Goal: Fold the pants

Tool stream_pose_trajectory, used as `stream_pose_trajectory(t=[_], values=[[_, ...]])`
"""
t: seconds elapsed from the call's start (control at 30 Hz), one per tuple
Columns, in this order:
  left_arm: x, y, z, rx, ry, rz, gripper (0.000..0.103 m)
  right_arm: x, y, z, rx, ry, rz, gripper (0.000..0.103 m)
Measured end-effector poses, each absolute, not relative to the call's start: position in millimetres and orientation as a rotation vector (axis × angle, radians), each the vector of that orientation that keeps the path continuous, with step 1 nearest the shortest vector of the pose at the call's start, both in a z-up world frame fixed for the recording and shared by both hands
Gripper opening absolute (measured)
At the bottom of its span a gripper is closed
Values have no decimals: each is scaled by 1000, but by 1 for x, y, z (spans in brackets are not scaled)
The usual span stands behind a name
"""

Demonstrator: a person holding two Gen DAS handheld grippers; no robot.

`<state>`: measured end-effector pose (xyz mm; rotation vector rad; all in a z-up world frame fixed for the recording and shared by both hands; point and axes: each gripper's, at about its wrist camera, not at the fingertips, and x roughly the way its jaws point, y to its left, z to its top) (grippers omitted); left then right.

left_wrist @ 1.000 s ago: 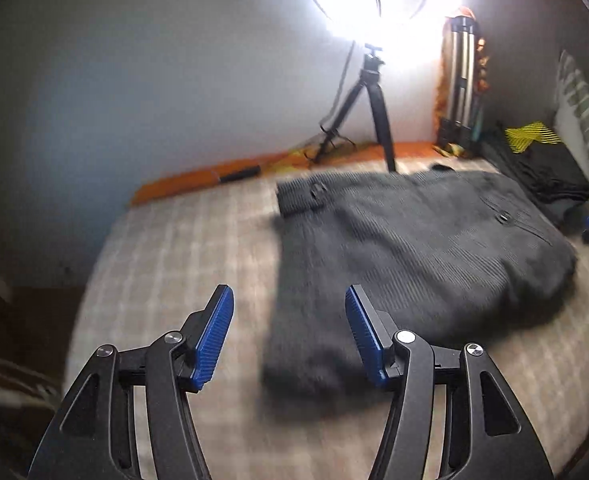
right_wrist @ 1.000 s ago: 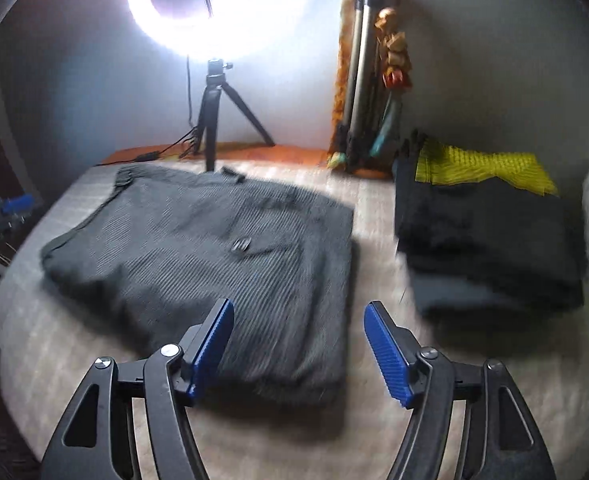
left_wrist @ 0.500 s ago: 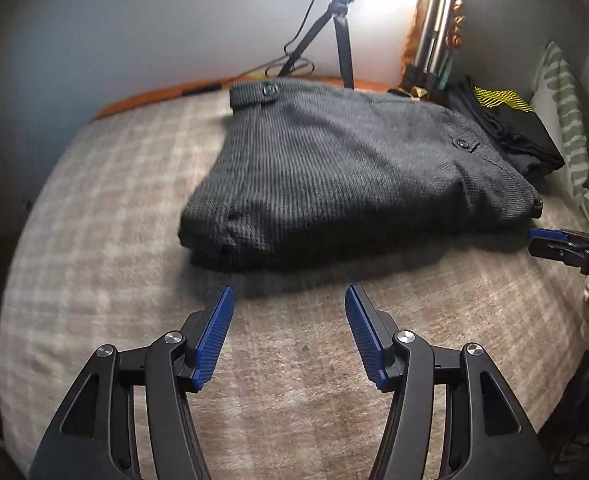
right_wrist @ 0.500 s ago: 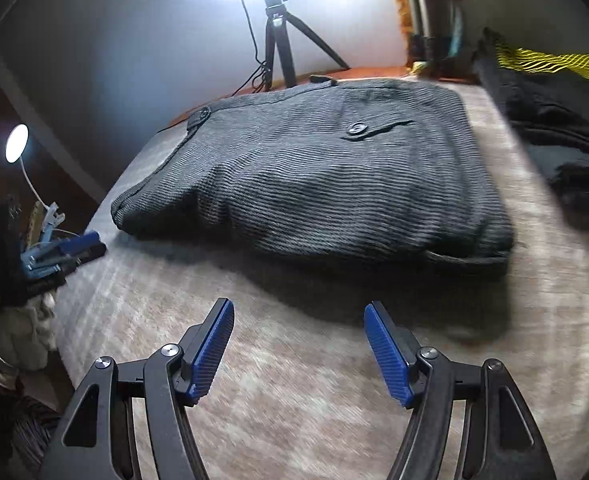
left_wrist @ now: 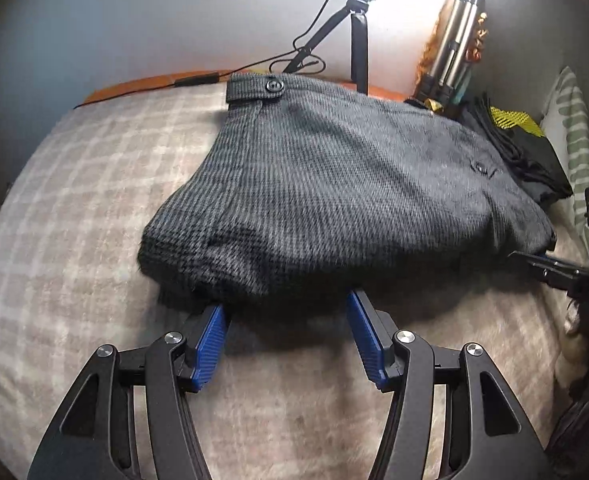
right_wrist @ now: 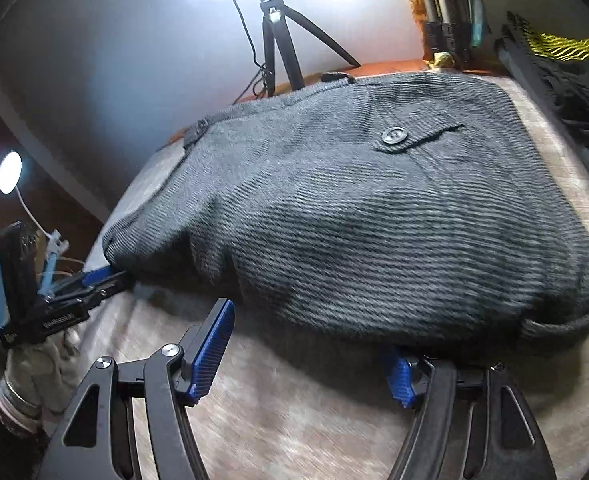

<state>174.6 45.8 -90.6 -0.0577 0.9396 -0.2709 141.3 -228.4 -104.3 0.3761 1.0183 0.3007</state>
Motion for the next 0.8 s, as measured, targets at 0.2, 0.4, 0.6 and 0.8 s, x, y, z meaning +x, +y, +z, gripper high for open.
stream_pose_trajectory(t=[0.2,0.4,0.6,0.8], values=[[189,43,-80,-94,908,-277,55,153,-215,-108,368,1004,331,44],[196,43,-64,-120,872,-286,21,160,-208,-100,403,972,409,15],[199,48,-52,-146,842,-284,18,162,-225,-78,590,919,501,8],[195,53,-47,-126,842,-229,18,161,-231,-80,690,914,536,12]])
